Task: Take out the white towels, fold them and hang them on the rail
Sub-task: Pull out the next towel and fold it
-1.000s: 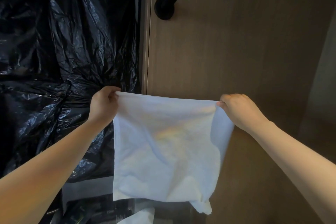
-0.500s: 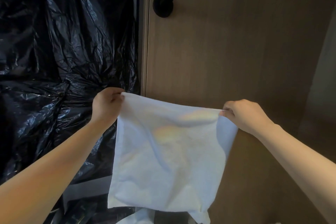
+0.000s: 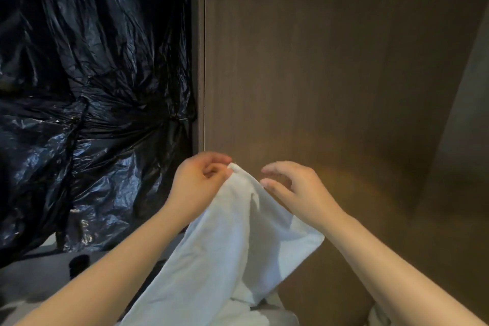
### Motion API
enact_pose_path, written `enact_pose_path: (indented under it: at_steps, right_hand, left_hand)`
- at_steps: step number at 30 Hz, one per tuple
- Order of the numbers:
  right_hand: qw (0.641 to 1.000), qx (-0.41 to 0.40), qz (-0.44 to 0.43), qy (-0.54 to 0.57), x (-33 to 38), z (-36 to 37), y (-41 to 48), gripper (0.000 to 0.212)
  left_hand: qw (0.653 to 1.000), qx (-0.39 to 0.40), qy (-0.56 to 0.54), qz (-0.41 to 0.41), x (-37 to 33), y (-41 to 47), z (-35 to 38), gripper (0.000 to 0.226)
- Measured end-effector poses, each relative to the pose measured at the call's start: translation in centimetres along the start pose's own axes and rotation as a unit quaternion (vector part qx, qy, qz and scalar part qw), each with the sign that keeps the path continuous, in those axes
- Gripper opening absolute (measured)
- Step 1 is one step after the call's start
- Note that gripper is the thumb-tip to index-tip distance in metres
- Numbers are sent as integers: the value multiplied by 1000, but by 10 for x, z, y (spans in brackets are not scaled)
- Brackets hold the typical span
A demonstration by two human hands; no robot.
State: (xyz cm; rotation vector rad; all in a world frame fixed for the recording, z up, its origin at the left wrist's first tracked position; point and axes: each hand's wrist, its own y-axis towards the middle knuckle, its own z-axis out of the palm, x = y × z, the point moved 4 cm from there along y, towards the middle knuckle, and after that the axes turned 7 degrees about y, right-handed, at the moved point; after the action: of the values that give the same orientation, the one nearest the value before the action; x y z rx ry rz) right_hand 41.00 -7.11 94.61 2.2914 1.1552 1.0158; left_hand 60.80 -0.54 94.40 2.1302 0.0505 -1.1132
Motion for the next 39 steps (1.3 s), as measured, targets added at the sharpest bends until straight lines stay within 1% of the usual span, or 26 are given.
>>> enact_pose_path:
  at_steps: [1, 3, 6, 8, 11, 14, 17, 20, 22, 25, 27, 29, 32, 34, 36, 39]
  right_hand:
    - [1000, -7, 5, 26, 1, 7, -5, 29]
    - [994, 4, 44, 103, 1, 22, -15, 32]
    - [974, 33, 94, 204, -1, 44, -32, 24]
    - [962, 17, 102, 251, -2, 51, -43, 19]
    - [948, -17, 103, 300, -1, 56, -57, 20]
    - [933, -35, 129, 335, 0, 62, -65, 20]
    - [928, -38, 149, 340, -1, 71, -71, 20]
    - [924, -77, 161, 339, 0, 74, -81, 21]
    - [920, -87, 167, 343, 3, 74, -87, 21]
    - [919, -69, 162, 352, 12, 74, -92, 15]
    - [916, -72, 154, 362, 20, 72, -94, 9]
    - [918, -77, 139, 363, 28, 70, -94, 10]
    - [930, -60, 117, 342, 37, 66, -94, 13]
    - [938, -48, 110, 325, 41, 64, -94, 9]
    - [944, -35, 117, 308, 41, 62, -95, 6]
    - [954, 12, 133, 270, 37, 61, -95, 12]
  left_hand:
    - [1000, 3, -7, -6, 1, -8, 2, 23]
    - [999, 12, -27, -21, 2, -23, 5, 21]
    - [999, 23, -34, -35, 5, -41, 7, 19]
    - [998, 29, -41, -35, 6, -51, 7, 19]
    - [997, 34, -57, -43, 8, -63, 8, 19]
    - [993, 31, -86, -70, 12, -74, 9, 18]
    - [988, 33, -103, -107, 21, -90, 11, 19]
    - [982, 29, -95, -159, 35, -114, 10, 26]
    - [980, 15, -89, -175, 42, -130, 8, 25]
    - [980, -5, -106, -166, 45, -143, 7, 25]
    - [983, -10, -108, -147, 43, -146, 7, 27]
    - [987, -6, -99, -129, 41, -148, 8, 28]
    - [988, 4, -96, -120, 40, -150, 10, 30]
    - [989, 6, -95, -112, 40, -151, 11, 30]
    - [990, 11, -87, -108, 40, -151, 11, 30]
    - [992, 25, -68, -105, 41, -152, 10, 29]
